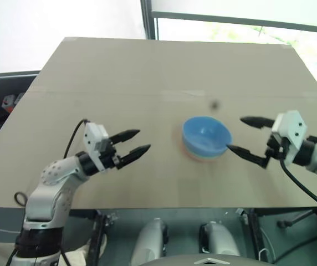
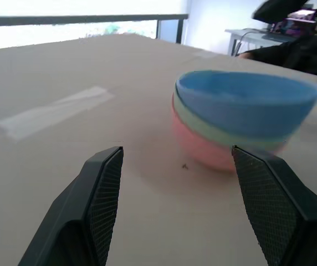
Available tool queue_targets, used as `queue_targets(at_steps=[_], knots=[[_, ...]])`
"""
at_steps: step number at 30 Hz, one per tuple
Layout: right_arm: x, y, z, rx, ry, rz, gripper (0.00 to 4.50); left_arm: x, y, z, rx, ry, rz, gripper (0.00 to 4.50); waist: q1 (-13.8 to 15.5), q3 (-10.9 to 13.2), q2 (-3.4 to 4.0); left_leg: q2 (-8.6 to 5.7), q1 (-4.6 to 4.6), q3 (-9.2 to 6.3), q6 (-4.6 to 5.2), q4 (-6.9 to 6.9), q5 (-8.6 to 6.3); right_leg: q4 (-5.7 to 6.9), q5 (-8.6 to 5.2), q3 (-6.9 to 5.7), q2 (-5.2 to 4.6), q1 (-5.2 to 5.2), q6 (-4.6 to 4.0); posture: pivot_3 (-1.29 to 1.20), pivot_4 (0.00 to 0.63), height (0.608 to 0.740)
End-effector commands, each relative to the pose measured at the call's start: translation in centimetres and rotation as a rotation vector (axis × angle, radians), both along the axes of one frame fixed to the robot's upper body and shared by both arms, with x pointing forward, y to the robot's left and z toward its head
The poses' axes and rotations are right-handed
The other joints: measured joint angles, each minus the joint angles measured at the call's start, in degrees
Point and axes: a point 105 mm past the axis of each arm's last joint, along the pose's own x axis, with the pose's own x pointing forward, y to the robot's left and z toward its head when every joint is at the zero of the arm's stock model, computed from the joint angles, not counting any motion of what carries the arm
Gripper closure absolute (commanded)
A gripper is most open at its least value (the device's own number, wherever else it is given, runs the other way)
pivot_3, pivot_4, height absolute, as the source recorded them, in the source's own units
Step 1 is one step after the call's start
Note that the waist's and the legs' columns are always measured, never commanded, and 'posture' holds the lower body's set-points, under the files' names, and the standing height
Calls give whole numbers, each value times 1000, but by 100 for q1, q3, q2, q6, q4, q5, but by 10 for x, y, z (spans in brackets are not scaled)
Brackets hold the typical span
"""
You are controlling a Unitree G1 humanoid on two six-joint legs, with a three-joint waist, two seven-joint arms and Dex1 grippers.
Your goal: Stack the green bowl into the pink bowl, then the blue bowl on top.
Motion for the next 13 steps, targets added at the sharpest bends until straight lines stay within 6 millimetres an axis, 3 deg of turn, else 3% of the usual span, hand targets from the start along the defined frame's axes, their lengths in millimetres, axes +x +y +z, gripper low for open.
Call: queue_targets(at_steps=[1, 2, 5, 6, 9, 13], knots=[[-11, -35, 7, 30, 9, -99, 134, -15, 16, 19, 19, -68, -13, 1204, -8, 1, 2, 2, 6, 5, -1, -1, 0, 5, 0, 4, 0, -1, 0, 0, 150, 740], [-15, -44, 3, 10, 25, -121, 134, -17, 21, 20, 22, -59, 0, 1204, -7, 0, 1, 3, 13, 5, -1, 0, 0, 8, 0, 4, 1, 2, 0, 0, 150, 740], [-26, -78, 2, -63, 28, -231, 0, -34, 44, 14, 82, 15, -13, 444, -8, -1, 0, 8, 22, 3, -2, -1, 0, 21, -2, 6, 4, 3, -3, 0, 150, 740], [-30, -84, 2, -73, 35, -247, 0, -31, 53, 13, 126, -14, 42, 22, -7, -2, 4, 8, 21, 5, -2, -1, 1, 21, -7, 8, 3, 1, -12, 0, 150, 740], [-38, -89, 1, -78, 60, -252, 0, -25, 62, 8, 207, -40, 119, 22, 8, -9, 1, 6, 30, 6, 10, 0, -6, 23, -13, 13, 3, 4, -22, 0, 150, 740], [-37, -85, -1, -58, 63, -250, 0, -30, 49, 6, 193, -10, 31, 22, -4, -14, -8, 7, 30, 8, 9, 0, -6, 23, -13, 19, 2, 5, -23, 0, 150, 740]])
